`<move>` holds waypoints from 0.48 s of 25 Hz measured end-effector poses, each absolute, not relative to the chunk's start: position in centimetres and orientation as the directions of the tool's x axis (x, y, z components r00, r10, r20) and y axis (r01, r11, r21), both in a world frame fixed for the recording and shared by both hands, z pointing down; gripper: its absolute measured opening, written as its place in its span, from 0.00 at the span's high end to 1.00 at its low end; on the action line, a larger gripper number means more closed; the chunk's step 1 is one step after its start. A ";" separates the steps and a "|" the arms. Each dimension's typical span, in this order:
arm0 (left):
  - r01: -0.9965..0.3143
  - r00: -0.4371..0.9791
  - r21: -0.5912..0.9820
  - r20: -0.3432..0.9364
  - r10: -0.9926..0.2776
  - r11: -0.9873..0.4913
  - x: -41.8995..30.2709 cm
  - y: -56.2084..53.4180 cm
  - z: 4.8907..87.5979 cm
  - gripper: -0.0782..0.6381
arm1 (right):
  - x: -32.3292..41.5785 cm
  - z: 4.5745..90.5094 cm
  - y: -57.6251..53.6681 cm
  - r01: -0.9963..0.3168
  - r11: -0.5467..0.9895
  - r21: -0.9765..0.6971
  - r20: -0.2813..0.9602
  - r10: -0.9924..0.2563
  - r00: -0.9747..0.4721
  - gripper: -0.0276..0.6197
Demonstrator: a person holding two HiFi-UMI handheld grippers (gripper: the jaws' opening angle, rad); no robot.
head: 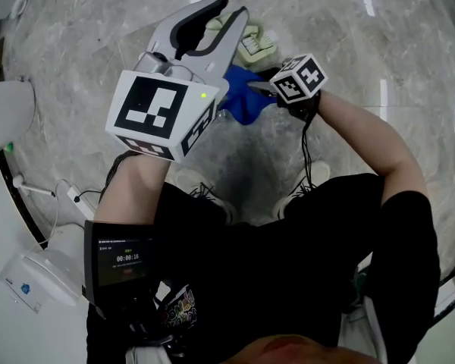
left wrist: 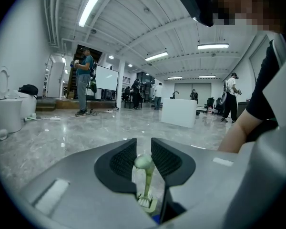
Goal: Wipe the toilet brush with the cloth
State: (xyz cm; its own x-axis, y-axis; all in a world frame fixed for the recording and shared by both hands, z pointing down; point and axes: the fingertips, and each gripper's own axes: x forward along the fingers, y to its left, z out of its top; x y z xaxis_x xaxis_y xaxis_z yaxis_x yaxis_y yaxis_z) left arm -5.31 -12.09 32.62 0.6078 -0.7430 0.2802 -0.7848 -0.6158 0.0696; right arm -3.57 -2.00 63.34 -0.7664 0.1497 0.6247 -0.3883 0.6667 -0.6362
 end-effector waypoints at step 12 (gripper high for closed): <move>-0.787 0.603 0.067 0.288 -0.744 -0.613 -5.5 -12.0 32.6 0.75 | -3.3 53.2 -8.8 -0.486 0.650 -0.584 0.466 -0.221 -0.857 0.81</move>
